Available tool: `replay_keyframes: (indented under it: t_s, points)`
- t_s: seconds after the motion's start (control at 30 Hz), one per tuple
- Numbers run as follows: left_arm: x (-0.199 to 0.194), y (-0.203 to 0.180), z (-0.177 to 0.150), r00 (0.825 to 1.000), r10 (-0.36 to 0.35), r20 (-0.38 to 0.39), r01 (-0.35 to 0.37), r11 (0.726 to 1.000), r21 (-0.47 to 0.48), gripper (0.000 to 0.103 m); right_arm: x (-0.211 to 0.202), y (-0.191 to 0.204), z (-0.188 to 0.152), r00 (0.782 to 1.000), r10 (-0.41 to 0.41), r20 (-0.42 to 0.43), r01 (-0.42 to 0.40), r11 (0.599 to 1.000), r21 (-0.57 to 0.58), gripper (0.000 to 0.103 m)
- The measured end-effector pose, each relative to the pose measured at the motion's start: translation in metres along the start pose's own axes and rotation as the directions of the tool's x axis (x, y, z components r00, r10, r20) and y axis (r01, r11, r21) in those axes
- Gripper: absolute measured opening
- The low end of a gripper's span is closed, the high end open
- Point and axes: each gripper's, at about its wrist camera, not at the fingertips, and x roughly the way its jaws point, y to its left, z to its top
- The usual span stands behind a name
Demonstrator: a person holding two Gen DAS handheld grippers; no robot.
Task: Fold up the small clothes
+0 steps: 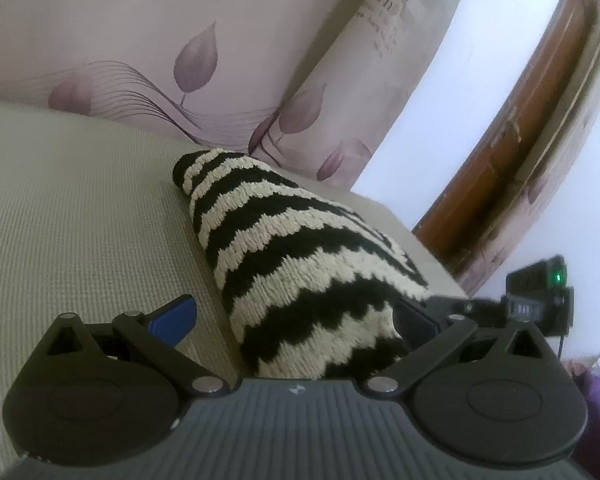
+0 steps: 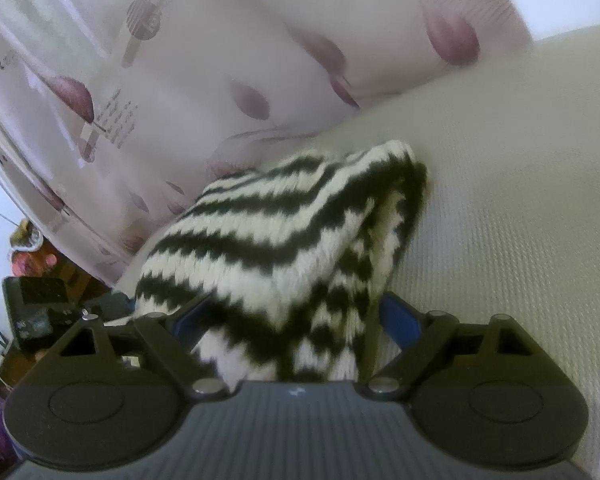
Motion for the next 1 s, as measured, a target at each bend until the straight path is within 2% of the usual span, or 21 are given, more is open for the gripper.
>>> replay_keyframes:
  t_s: [0.27,0.37,0.47,0.67,1.0]
  points:
    - [0.031,0.010,0.010,0.995,-0.060,-0.083,0.061,0.998,0.002,0.103,0.022,-0.002,0.014,0.998,0.051,-0.033,-0.051,0.999,-0.004,0.093]
    - [0.042,0.011,0.009,0.992,-0.069,-0.103,0.070,0.998,0.009,0.103,0.027,-0.001,0.017,0.996,0.080,-0.045,-0.081,0.997,-0.004,0.097]
    - [0.048,0.010,0.008,0.993,-0.069,-0.100,0.072,0.997,0.027,0.103,0.031,0.001,0.019,0.993,0.103,-0.054,-0.103,0.995,-0.011,0.103]
    - [0.052,0.003,0.005,0.994,-0.048,-0.097,0.056,0.995,0.079,0.103,0.037,0.002,0.022,0.994,0.099,-0.055,-0.100,0.995,-0.025,0.103]
    - [0.053,0.000,0.004,0.994,-0.033,-0.100,0.044,0.993,0.111,0.103,0.036,0.002,0.021,0.993,0.103,-0.053,-0.104,0.994,-0.025,0.103]
